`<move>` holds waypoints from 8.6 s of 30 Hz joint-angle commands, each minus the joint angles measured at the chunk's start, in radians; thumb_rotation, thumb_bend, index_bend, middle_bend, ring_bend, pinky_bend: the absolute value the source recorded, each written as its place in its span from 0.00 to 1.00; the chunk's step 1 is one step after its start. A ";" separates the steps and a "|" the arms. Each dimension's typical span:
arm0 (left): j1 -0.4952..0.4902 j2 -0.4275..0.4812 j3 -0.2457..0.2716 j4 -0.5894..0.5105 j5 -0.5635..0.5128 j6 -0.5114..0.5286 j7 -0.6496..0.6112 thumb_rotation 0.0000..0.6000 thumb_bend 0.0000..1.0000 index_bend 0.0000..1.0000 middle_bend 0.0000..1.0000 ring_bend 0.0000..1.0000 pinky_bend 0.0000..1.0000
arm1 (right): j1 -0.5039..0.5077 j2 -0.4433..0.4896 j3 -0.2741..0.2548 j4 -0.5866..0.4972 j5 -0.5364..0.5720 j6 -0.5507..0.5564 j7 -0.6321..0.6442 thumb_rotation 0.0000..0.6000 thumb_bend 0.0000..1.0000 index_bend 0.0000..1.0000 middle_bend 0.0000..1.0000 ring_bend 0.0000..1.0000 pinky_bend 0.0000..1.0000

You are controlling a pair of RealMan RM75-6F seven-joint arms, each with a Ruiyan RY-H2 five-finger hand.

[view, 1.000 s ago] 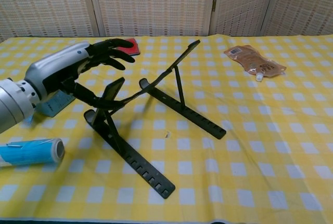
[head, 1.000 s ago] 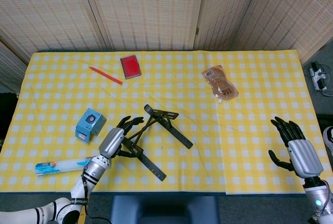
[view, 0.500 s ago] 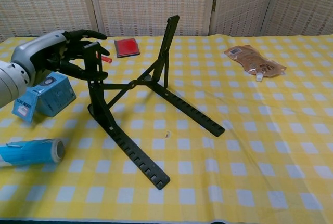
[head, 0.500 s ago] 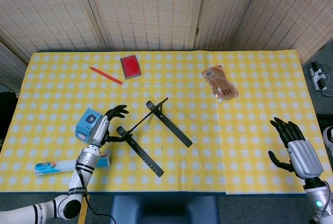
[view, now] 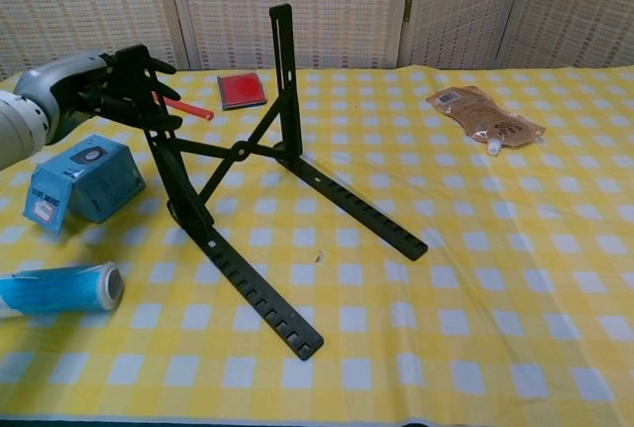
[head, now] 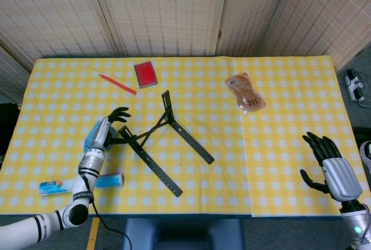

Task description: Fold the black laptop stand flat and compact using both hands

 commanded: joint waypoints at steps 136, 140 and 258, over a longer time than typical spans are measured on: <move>0.027 -0.089 0.163 0.244 0.297 0.008 -0.073 1.00 0.21 0.48 0.54 0.41 0.07 | 0.032 0.005 -0.010 -0.024 -0.019 -0.087 -0.021 1.00 0.42 0.00 0.07 0.09 0.03; 0.044 -0.044 0.169 0.181 0.318 0.020 -0.101 1.00 0.21 0.41 0.51 0.38 0.07 | 0.076 0.003 -0.007 -0.036 -0.019 -0.154 -0.017 1.00 0.42 0.00 0.07 0.09 0.03; -0.031 -0.102 0.345 0.359 0.541 0.019 0.209 1.00 0.19 0.08 0.18 0.10 0.00 | 0.574 -0.828 0.073 0.717 0.000 -0.381 -0.567 1.00 0.23 0.14 0.20 0.11 0.19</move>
